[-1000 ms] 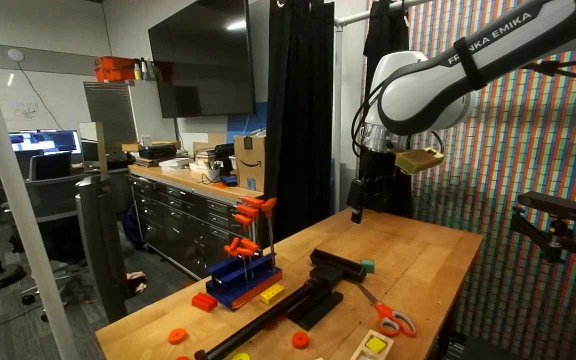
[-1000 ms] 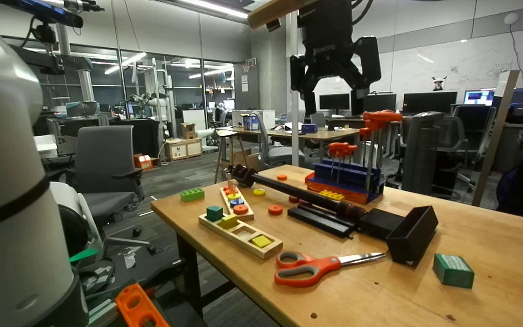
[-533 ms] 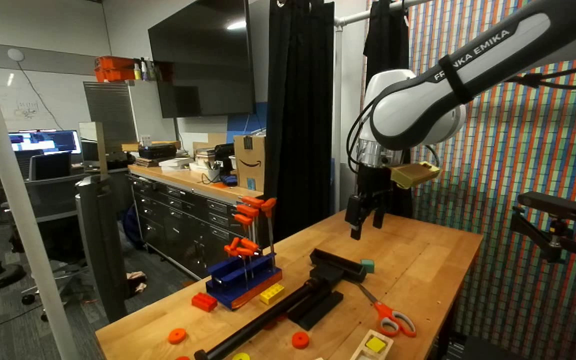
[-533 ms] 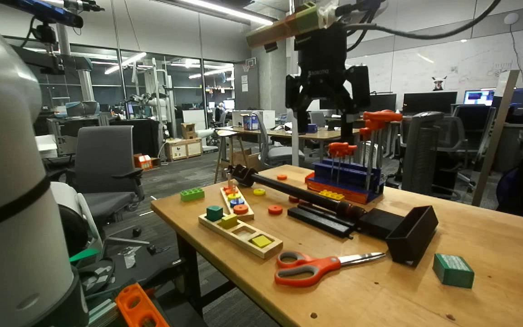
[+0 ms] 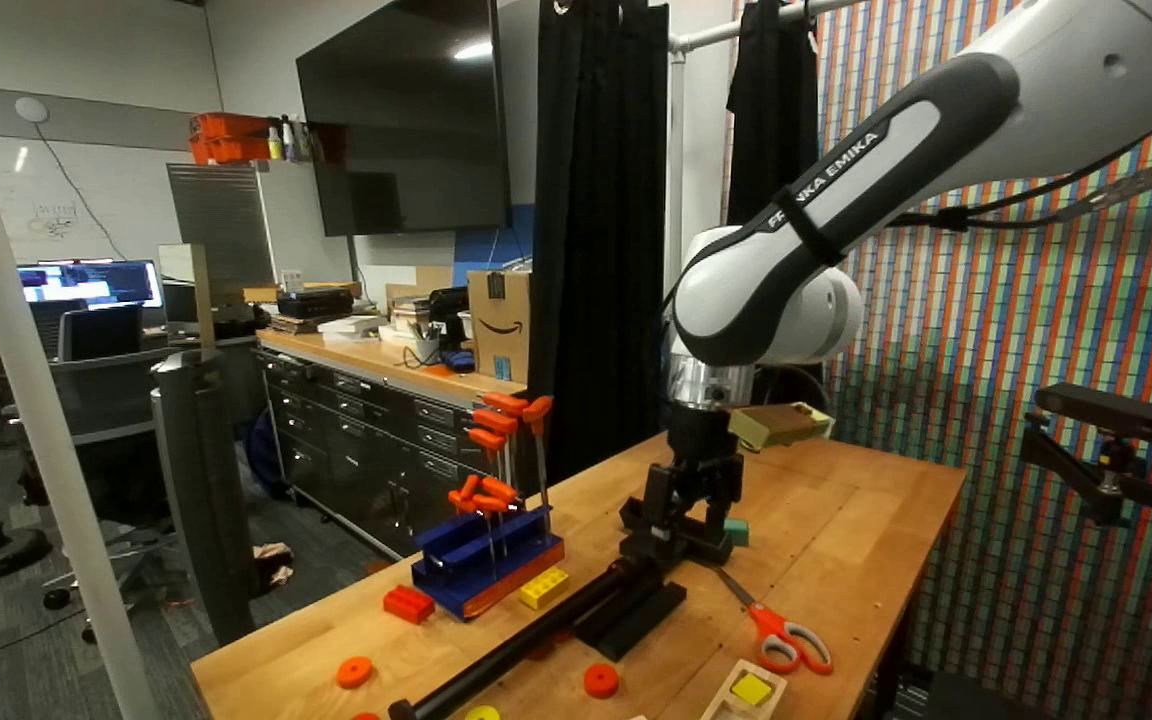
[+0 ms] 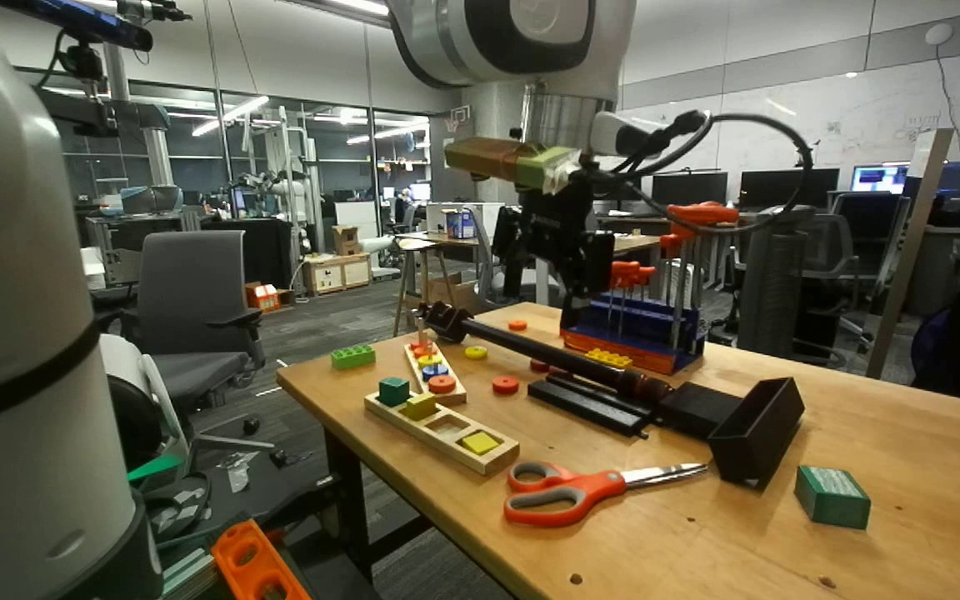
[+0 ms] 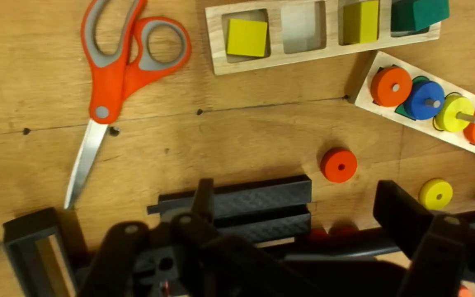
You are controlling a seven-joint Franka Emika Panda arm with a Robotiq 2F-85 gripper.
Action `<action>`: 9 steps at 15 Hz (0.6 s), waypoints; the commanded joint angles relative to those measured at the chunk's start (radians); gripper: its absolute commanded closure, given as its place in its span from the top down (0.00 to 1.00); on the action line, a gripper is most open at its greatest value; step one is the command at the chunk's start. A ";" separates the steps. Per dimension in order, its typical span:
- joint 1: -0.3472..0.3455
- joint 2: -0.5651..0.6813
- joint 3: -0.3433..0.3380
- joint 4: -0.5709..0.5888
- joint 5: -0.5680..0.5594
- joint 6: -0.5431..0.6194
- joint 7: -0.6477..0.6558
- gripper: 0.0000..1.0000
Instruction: Take the round orange and yellow blocks from the table and put them on the third and fourth position from the right on the wooden board respectively
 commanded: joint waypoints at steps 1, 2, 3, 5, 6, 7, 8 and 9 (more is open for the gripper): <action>0.034 0.112 0.021 0.020 0.109 0.081 -0.056 1.00; 0.039 0.134 0.030 0.020 0.130 0.099 -0.063 1.00; 0.044 0.165 0.042 0.021 0.150 0.129 -0.065 1.00; 0.047 0.220 0.069 0.023 0.172 0.184 -0.055 1.00; 0.047 0.245 0.082 0.026 0.174 0.212 -0.044 1.00; 0.046 0.271 0.097 0.028 0.170 0.245 -0.033 1.00; 0.044 0.291 0.108 0.030 0.166 0.274 -0.026 1.00; 0.044 0.314 0.120 0.033 0.159 0.315 -0.015 1.00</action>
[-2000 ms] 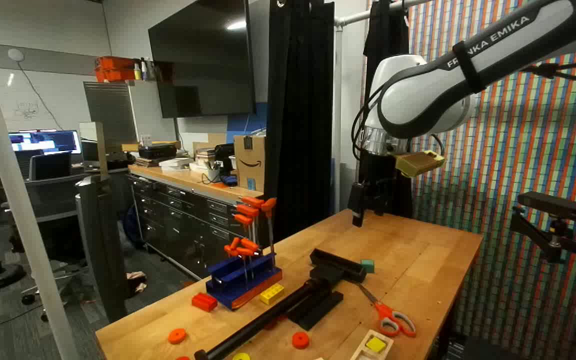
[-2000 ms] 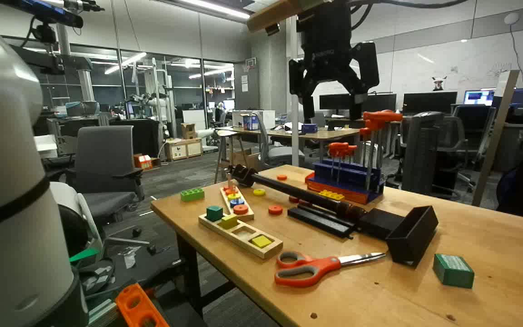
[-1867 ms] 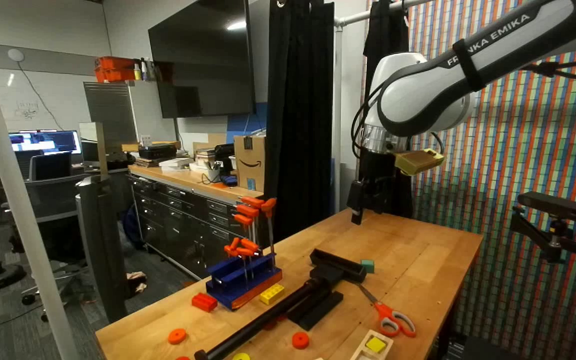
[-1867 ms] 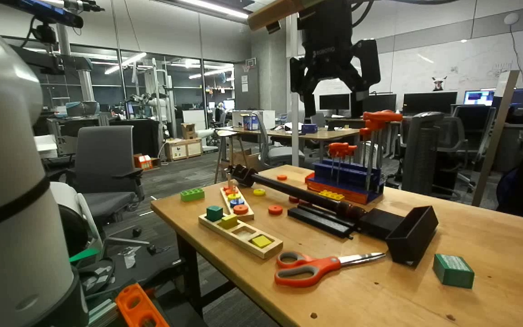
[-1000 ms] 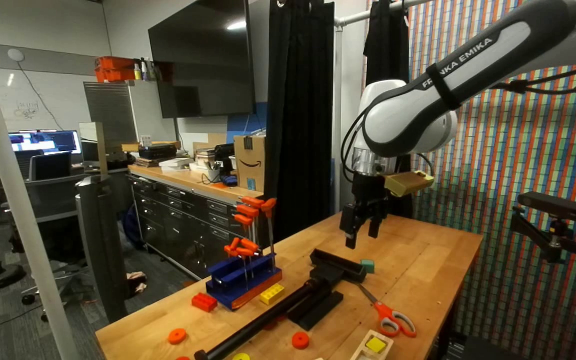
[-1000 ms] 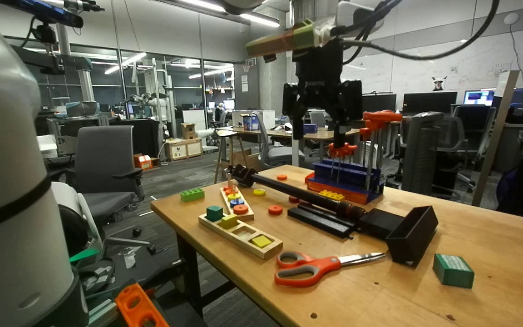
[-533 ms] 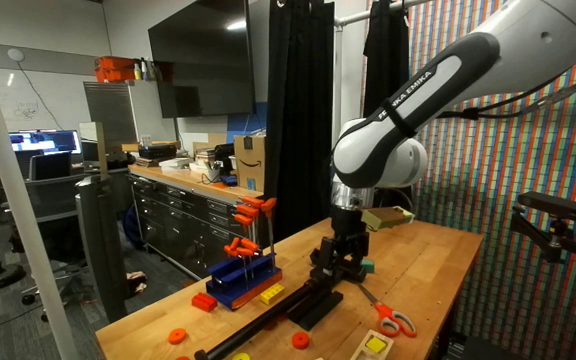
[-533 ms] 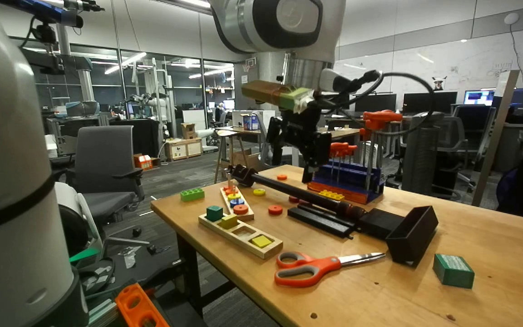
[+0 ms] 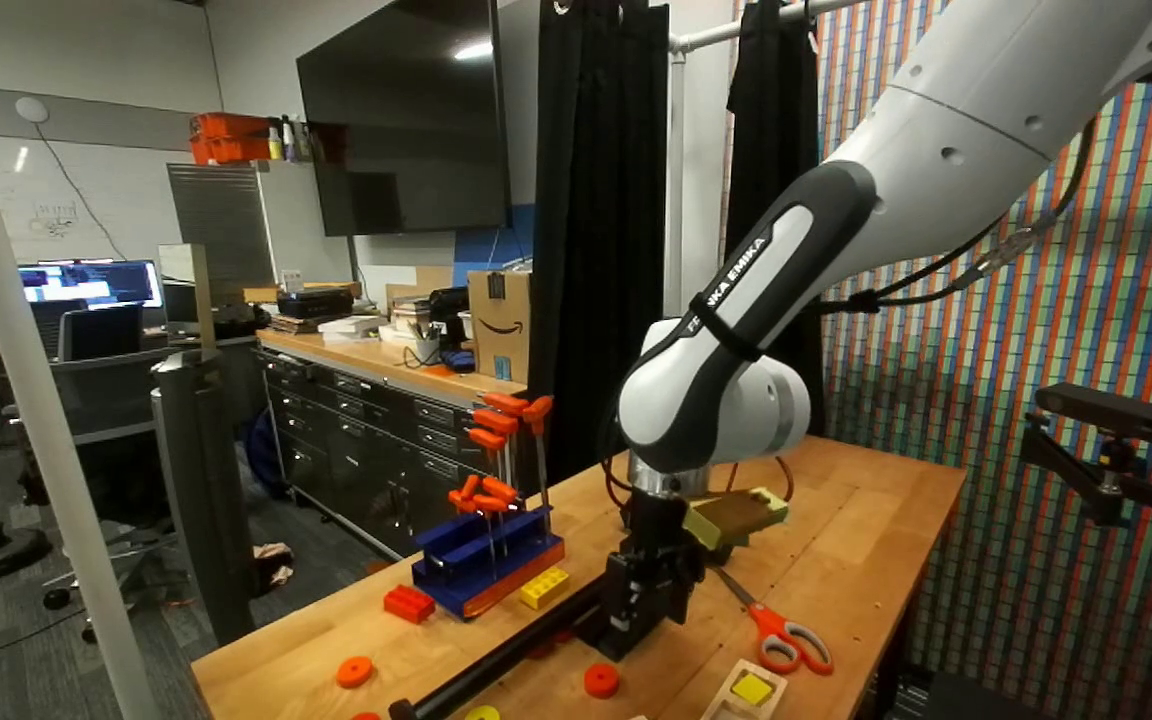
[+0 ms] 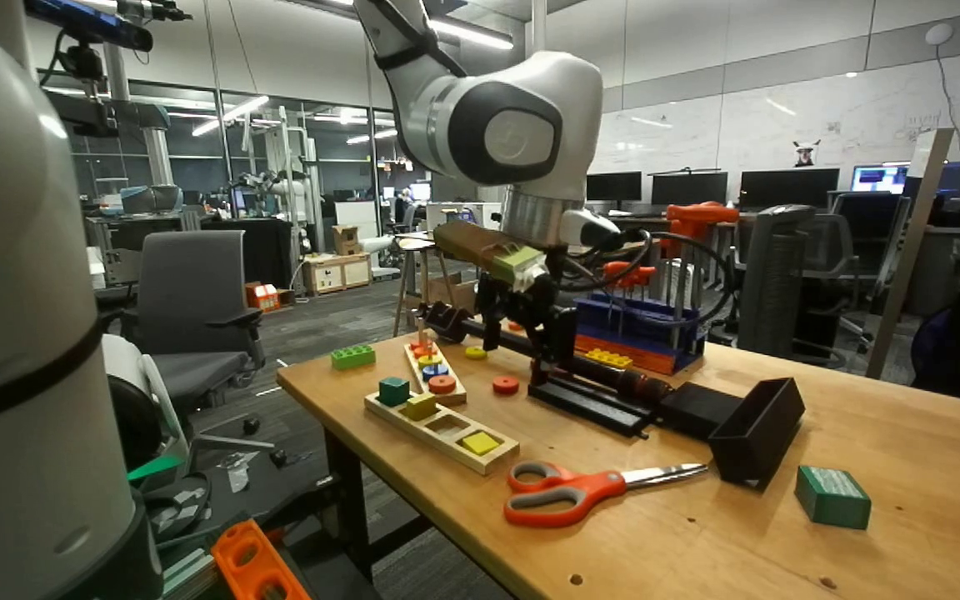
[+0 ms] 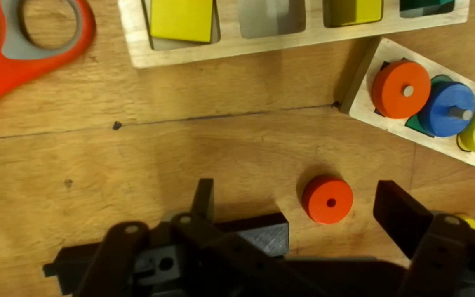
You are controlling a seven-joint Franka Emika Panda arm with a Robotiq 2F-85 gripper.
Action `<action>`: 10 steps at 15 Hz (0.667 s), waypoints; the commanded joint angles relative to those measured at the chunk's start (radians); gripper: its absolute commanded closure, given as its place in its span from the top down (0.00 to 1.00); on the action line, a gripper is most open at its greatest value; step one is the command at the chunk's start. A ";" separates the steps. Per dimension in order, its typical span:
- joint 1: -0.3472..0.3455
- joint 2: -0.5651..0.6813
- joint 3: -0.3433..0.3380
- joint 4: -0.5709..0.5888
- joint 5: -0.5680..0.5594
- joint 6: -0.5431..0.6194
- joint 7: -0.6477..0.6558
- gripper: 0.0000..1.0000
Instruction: Take the round orange and yellow blocks from the table and put them on the third and fourth position from the right on the wooden board respectively
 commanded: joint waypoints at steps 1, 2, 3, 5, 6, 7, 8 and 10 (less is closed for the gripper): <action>0.000 0.089 0.040 0.033 0.009 0.122 0.028 1.00; 0.000 0.110 0.051 0.040 0.008 0.157 0.038 1.00; 0.000 0.129 0.060 0.045 0.003 0.186 0.049 1.00; 0.005 0.168 0.072 0.055 -0.032 0.243 0.103 1.00; 0.011 0.187 0.076 0.059 -0.052 0.269 0.136 1.00; 0.018 0.202 0.074 0.061 -0.085 0.290 0.177 1.00; 0.028 0.214 0.068 0.067 -0.123 0.293 0.225 1.00; 0.050 0.229 0.052 0.081 -0.190 0.280 0.313 1.00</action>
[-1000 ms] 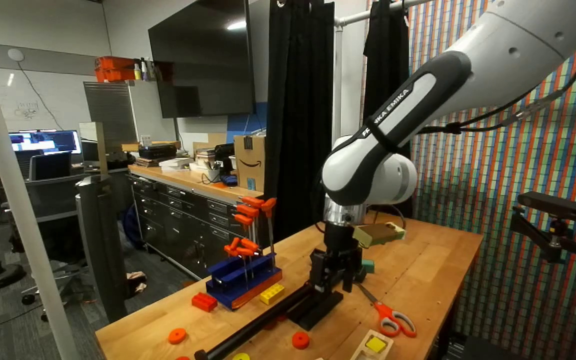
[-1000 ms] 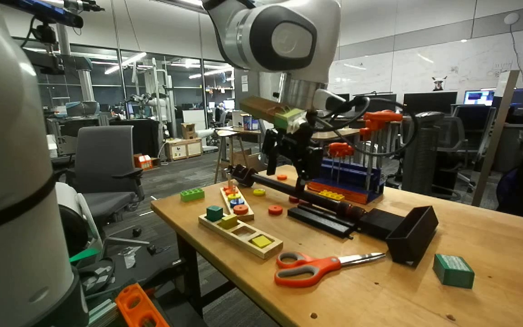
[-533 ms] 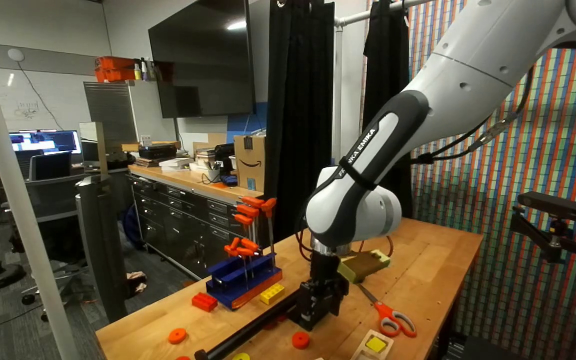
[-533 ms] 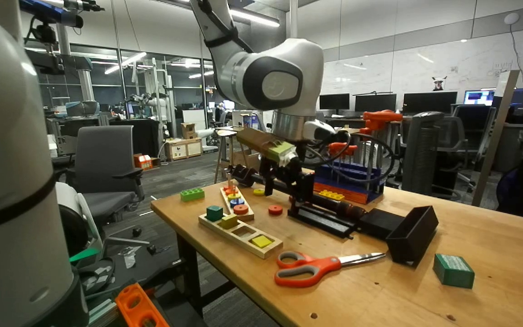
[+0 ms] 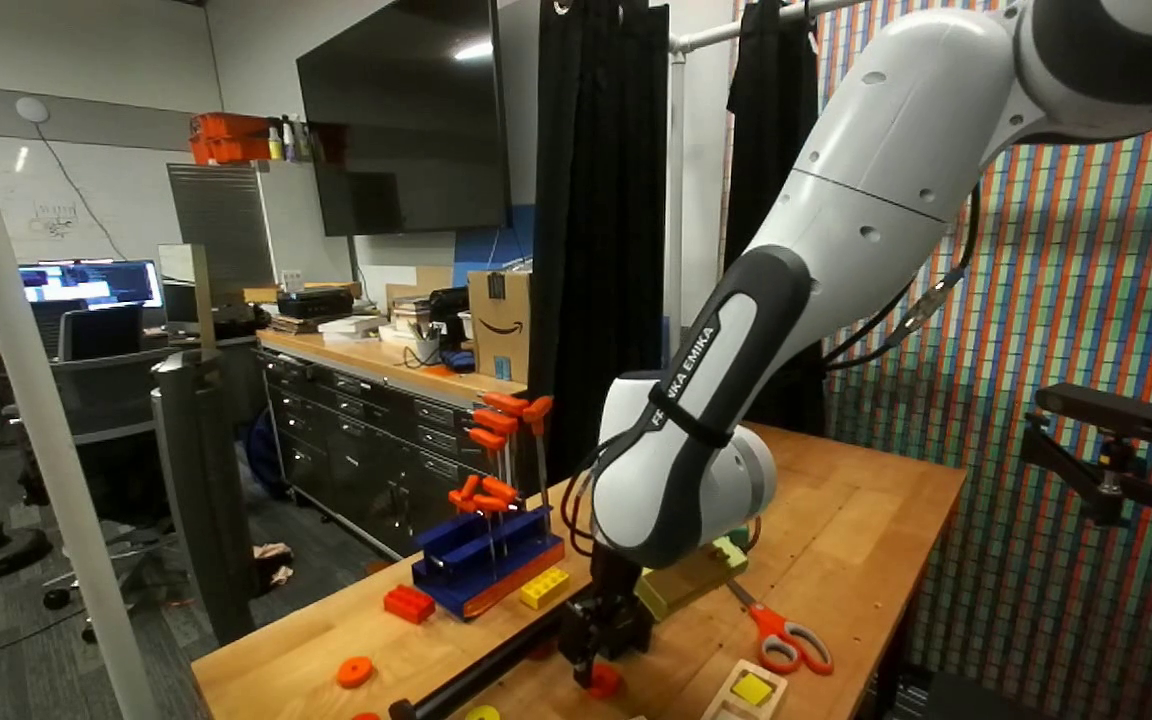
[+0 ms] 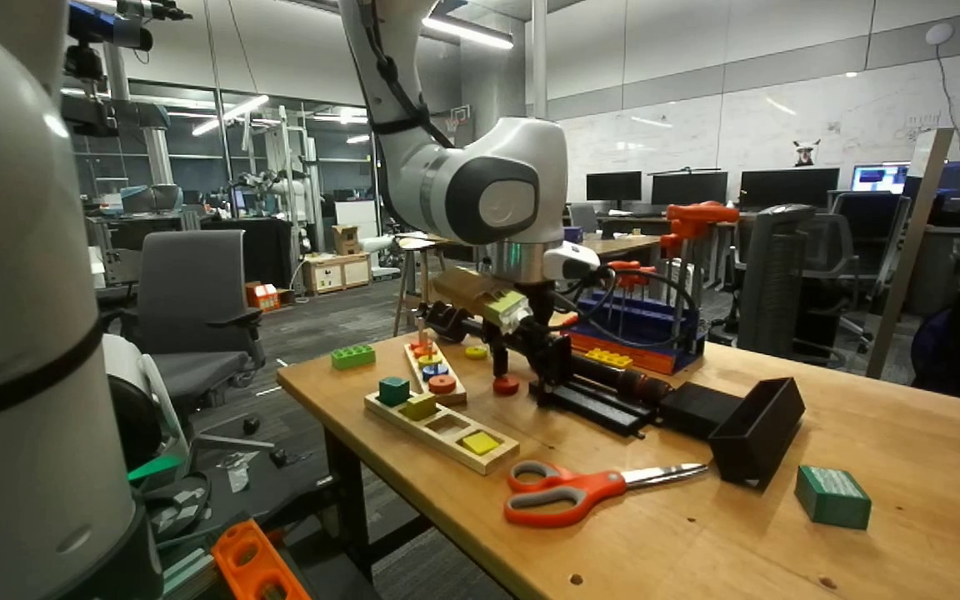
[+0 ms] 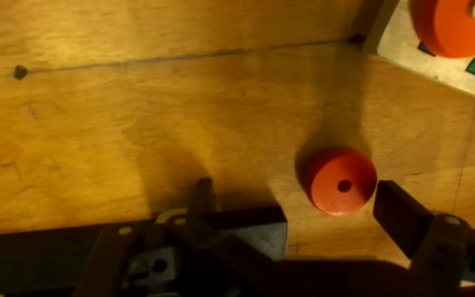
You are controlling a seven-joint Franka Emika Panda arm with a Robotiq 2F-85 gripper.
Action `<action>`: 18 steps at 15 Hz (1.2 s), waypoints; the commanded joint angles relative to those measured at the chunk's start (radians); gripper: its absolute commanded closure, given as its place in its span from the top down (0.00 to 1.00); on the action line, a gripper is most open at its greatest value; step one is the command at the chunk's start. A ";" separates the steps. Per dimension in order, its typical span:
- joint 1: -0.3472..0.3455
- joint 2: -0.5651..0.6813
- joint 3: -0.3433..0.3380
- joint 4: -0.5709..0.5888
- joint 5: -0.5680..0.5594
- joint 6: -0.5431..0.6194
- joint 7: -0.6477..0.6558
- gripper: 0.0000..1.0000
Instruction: Take the round orange and yellow blocks from the table and put them on the third and fourth position from the right on the wooden board respectively
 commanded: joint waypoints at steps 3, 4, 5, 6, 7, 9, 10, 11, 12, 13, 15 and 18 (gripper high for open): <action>0.052 0.039 -0.031 0.054 -0.150 -0.014 0.217 1.00; 0.058 0.044 -0.033 0.060 -0.165 -0.017 0.240 1.00; 0.063 0.050 -0.036 0.071 -0.178 -0.027 0.261 1.00; 0.068 0.055 -0.038 0.080 -0.190 -0.036 0.280 1.00; 0.075 0.061 -0.044 0.090 -0.204 -0.049 0.302 1.00; 0.099 0.074 -0.068 0.121 -0.259 -0.105 0.372 1.00; 0.118 0.082 -0.088 0.144 -0.304 -0.147 0.428 1.00; 0.129 0.089 -0.097 0.163 -0.332 -0.182 0.466 1.00; 0.141 0.096 -0.105 0.186 -0.357 -0.220 0.506 1.00; 0.144 0.101 -0.103 0.202 -0.367 -0.249 0.526 1.00; 0.147 0.108 -0.095 0.227 -0.375 -0.292 0.548 1.00; 0.132 0.113 -0.078 0.240 -0.341 -0.318 0.524 1.00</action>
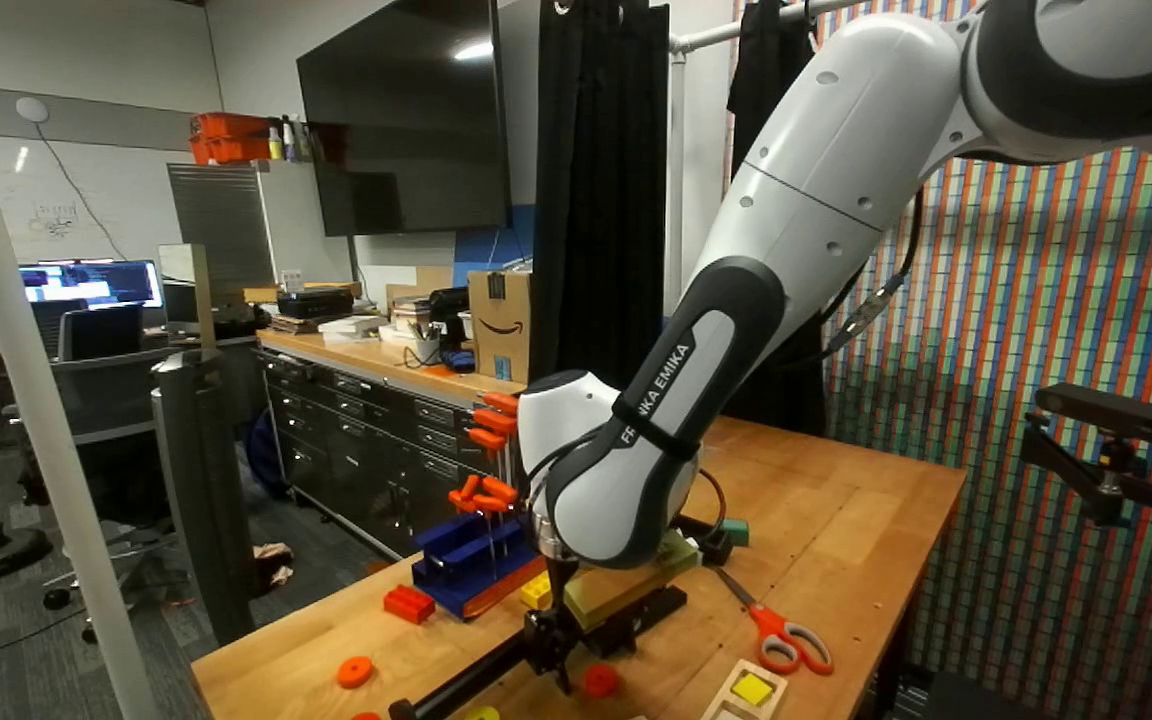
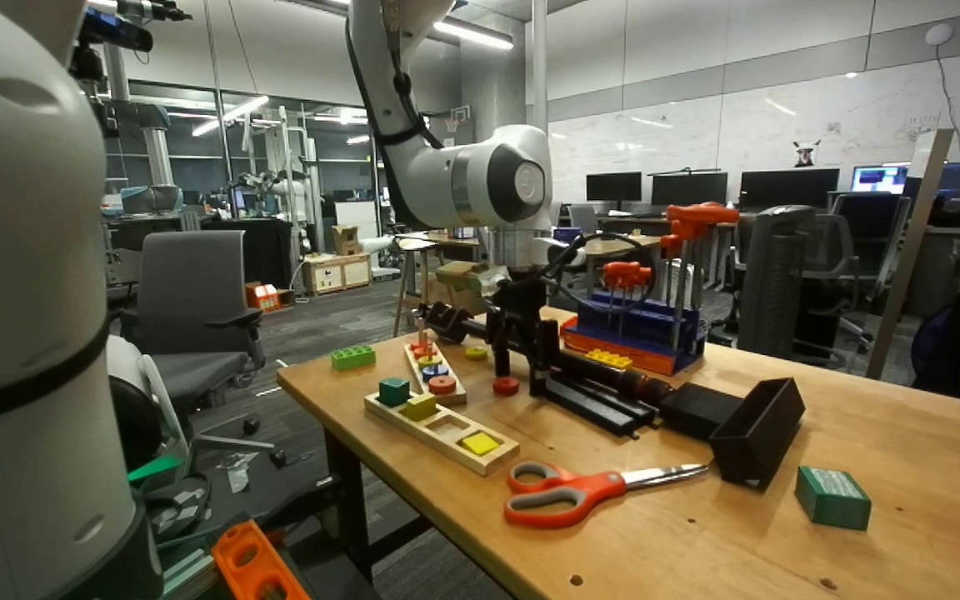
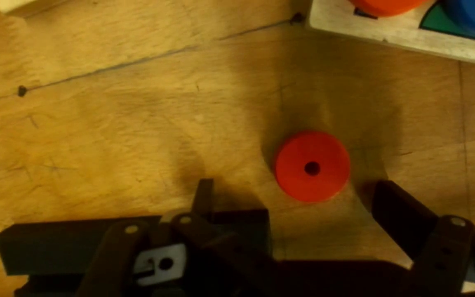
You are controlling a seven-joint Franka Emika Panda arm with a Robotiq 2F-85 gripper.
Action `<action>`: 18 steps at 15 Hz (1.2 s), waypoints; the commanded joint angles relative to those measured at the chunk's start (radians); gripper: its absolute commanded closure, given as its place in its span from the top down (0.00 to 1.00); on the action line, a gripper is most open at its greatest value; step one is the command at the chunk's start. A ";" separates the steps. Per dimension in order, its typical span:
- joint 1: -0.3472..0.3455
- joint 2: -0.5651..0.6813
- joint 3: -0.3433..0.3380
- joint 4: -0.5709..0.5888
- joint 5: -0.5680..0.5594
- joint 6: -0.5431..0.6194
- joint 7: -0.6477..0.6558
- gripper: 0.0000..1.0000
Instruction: Take the round orange and yellow blocks from the table and put them on the third and fourth position from the right on the wooden board respectively
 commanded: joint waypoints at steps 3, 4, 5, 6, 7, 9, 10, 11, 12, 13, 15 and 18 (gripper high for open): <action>-0.015 0.011 0.010 0.024 0.033 -0.016 -0.009 1.00; -0.020 0.002 0.013 0.014 0.046 -0.008 -0.015 1.00; -0.024 -0.005 0.014 0.008 0.056 -0.005 -0.019 1.00; -0.029 -0.015 0.016 -0.001 0.070 0.003 -0.025 1.00; -0.031 -0.018 0.016 -0.003 0.077 0.004 -0.025 1.00; -0.034 -0.027 0.016 -0.008 0.093 0.006 -0.024 1.00; -0.034 -0.031 0.016 -0.010 0.096 0.006 -0.021 1.00; -0.033 -0.033 0.015 -0.012 0.095 0.006 -0.017 1.00; -0.032 -0.036 0.015 -0.015 0.094 0.005 -0.015 1.00; -0.032 -0.039 0.017 -0.017 0.097 0.004 -0.016 1.00; -0.035 -0.044 0.025 -0.026 0.113 0.002 -0.024 1.00; -0.054 -0.057 0.057 -0.046 0.199 0.004 -0.083 1.00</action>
